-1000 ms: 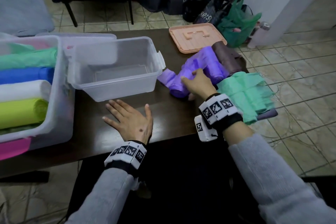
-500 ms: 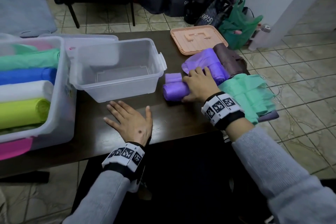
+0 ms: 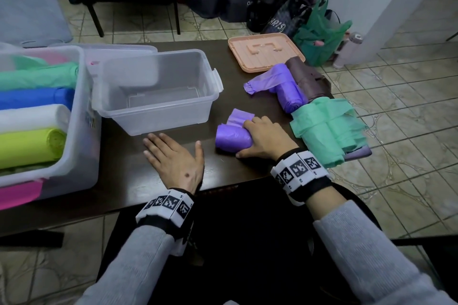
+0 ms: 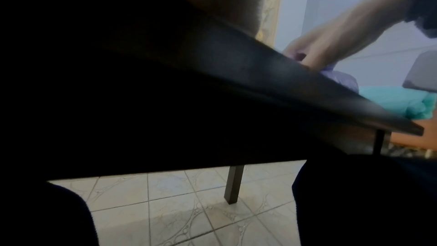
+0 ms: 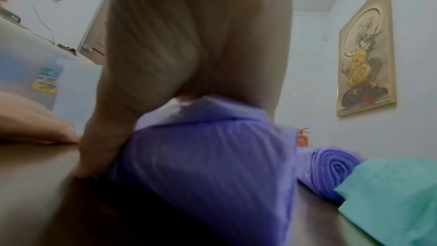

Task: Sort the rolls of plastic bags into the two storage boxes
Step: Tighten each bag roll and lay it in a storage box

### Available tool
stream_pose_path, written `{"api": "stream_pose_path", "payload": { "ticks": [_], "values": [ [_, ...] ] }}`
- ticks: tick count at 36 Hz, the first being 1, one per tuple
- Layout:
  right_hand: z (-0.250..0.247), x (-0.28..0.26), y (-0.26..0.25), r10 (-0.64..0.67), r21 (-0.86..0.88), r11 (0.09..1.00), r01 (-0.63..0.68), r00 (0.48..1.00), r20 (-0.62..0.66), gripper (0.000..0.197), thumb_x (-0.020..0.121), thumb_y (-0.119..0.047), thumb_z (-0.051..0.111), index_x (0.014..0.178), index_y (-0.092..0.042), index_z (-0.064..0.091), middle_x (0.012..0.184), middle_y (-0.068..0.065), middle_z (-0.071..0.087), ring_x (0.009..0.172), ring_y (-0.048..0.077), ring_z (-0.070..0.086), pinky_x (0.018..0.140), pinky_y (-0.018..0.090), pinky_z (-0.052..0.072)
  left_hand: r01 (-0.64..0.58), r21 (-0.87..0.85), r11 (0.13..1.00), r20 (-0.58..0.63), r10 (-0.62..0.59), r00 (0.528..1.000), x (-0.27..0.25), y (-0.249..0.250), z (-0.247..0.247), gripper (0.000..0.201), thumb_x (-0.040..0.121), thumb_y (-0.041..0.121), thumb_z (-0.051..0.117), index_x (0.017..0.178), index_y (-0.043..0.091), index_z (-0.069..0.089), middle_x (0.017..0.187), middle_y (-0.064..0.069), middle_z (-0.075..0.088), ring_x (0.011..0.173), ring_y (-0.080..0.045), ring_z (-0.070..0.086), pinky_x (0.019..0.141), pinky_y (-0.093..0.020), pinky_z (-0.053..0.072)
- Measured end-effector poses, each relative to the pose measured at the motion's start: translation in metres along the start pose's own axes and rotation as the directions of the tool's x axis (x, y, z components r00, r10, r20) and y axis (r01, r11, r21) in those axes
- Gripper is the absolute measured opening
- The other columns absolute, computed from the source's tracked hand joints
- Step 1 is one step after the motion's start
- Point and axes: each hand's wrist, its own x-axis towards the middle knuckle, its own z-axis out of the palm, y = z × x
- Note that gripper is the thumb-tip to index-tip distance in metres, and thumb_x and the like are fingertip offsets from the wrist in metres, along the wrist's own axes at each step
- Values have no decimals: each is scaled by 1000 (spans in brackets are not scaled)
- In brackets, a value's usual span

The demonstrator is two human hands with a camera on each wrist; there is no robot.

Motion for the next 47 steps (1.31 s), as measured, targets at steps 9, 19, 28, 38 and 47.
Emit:
{"api": "stream_pose_path", "payload": {
  "ticks": [9,19,28,38,47],
  "values": [
    [-8,-3,14,-45,297,954,24,997,64,86,60,-55,81,133,-24,45,125,4,48,121,21,37,104,39,34,-304,-352,885,-36,312,949,-10,9,-25,55,92,23,52,140,4,36,150,-15,26,140,-28,20,114,-33,17],
    [-34,-9,43,221,714,691,-116,974,-56,50,99,-47,29,127,-14,53,123,3,55,114,17,51,99,36,42,-832,-175,527,231,843,486,9,37,-27,83,65,16,81,139,18,45,146,-6,41,135,-22,37,110,-29,24],
    [-21,-14,51,99,576,817,-16,989,-112,55,82,-38,69,127,-13,50,125,6,51,112,13,47,98,24,37,-752,-223,620,414,759,503,36,60,-35,65,84,6,61,143,21,38,148,-1,39,137,-19,34,113,-26,22],
    [-10,-9,58,22,475,880,-3,999,-34,47,80,-19,73,124,-12,57,124,8,57,114,19,52,95,21,36,-691,-294,660,337,748,572,50,62,-38,67,78,12,73,139,17,46,140,-6,49,131,-23,42,107,-27,27],
    [-42,-9,58,16,429,889,-163,945,327,40,94,-26,56,133,-20,51,118,2,57,105,14,52,91,24,37,-677,-303,671,424,731,535,48,63,-44,69,78,12,71,138,35,46,131,5,58,119,-16,53,97,-20,37]
  ]
}}
